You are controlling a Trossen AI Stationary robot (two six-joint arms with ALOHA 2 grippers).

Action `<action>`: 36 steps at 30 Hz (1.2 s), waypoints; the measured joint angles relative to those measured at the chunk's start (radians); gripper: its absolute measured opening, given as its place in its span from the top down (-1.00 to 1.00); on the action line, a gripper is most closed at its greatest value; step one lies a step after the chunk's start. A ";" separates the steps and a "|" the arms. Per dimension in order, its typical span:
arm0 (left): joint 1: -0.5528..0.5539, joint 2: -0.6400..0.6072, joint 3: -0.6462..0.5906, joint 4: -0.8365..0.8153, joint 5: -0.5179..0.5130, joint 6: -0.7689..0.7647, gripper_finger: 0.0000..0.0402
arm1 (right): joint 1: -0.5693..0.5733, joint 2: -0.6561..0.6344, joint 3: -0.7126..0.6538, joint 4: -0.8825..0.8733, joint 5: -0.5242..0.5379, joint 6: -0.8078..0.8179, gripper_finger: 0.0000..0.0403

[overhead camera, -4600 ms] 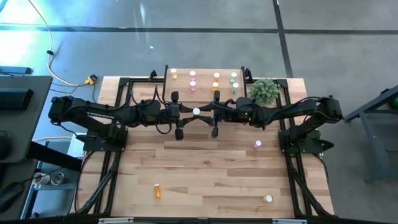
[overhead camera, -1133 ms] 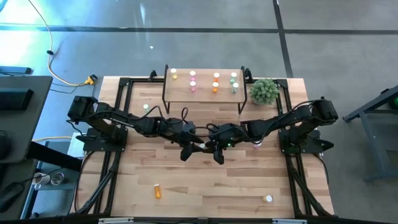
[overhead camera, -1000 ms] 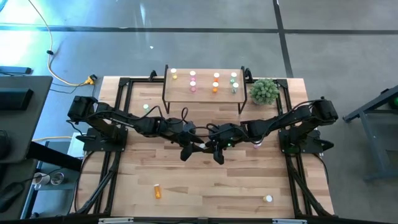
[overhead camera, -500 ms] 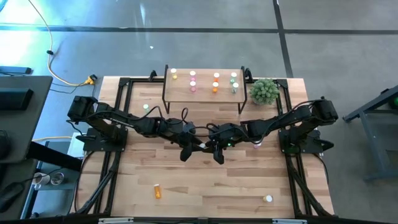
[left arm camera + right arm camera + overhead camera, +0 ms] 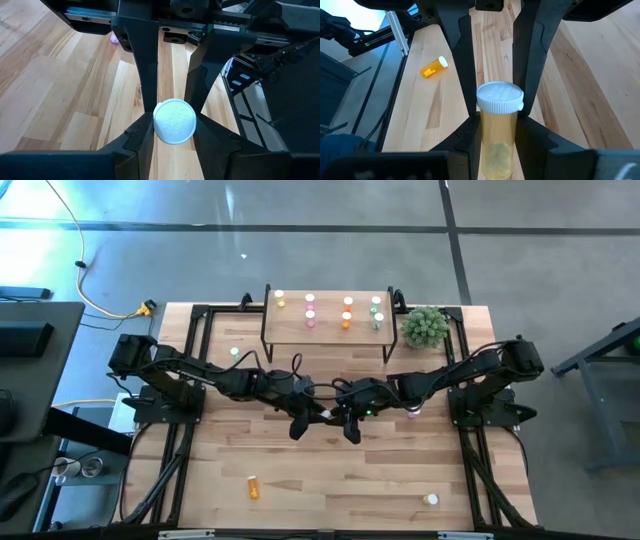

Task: Pick and place medicine bottles onto shelf by color
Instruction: Put the left yellow pill bottle on the shelf aligned with the other yellow pill bottle

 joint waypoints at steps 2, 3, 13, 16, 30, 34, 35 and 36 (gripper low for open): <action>0.000 0.000 0.000 0.000 0.000 0.000 0.43 | 0.000 0.000 0.000 0.000 0.000 -0.004 0.55; 0.000 0.000 0.000 0.000 0.000 0.000 0.43 | 0.000 0.000 0.000 0.000 0.000 -0.011 0.54; 0.001 -0.001 0.001 -0.013 -0.007 0.000 0.44 | 0.000 0.000 0.000 -0.013 0.048 -0.040 0.30; 0.001 -0.001 0.001 -0.014 -0.006 0.000 0.44 | 0.000 0.000 0.000 -0.015 0.048 -0.045 0.24; 0.008 -0.001 0.001 -0.105 -0.076 -0.002 0.44 | -0.010 0.000 0.000 -0.078 0.047 -0.071 0.17; 0.008 -0.001 0.001 -0.106 -0.085 0.000 0.44 | -0.029 0.000 0.000 -0.080 0.046 -0.071 0.17; 0.008 -0.001 0.001 -0.108 -0.087 0.000 0.44 | -0.034 0.000 0.000 -0.080 0.046 -0.071 0.17; 0.008 -0.001 0.001 -0.112 -0.091 0.000 0.44 | -0.039 0.000 0.000 -0.085 0.046 -0.071 0.17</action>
